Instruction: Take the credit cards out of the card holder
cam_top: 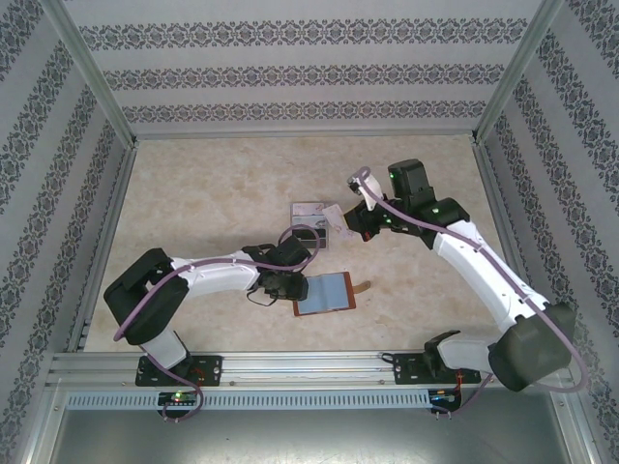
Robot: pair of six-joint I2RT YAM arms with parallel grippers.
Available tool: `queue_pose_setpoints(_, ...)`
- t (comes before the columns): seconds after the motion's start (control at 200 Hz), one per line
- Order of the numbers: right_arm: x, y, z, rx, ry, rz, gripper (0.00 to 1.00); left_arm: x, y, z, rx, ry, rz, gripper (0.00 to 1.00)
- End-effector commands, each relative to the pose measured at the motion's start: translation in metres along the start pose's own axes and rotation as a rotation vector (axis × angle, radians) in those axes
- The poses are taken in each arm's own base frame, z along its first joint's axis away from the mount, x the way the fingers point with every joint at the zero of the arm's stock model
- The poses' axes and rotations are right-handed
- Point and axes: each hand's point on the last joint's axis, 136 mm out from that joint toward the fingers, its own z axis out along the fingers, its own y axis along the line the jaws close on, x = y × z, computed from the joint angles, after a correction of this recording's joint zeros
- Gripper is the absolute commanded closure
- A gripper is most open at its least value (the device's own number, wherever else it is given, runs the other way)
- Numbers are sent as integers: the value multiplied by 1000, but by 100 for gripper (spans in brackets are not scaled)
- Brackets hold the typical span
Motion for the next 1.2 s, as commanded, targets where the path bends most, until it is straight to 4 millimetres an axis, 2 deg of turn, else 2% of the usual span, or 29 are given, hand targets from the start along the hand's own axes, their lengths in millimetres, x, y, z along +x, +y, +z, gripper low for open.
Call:
queue_pose_setpoints(0.0,17,16,3,-71,114,-229,100,25,29,10,-79,85,-18,68)
queue_pose_setpoints(0.14,27,12,16,-64,209,-335,100,24,32,3,-82,66,-33,68)
queue_pose_setpoints(0.23,28,3,24,-30,253,-375,100,25,38,-1,-87,49,-51,68)
queue_pose_setpoints(0.48,13,-8,45,-23,283,-449,100,23,53,-11,-67,22,-106,68)
queue_pose_setpoints(0.924,-4,-27,77,-66,411,-545,100,8,56,-43,9,-70,-155,67)
queue_pose_setpoints(1.194,-18,-38,98,-101,464,-621,100,11,68,-46,-1,-73,-192,67)
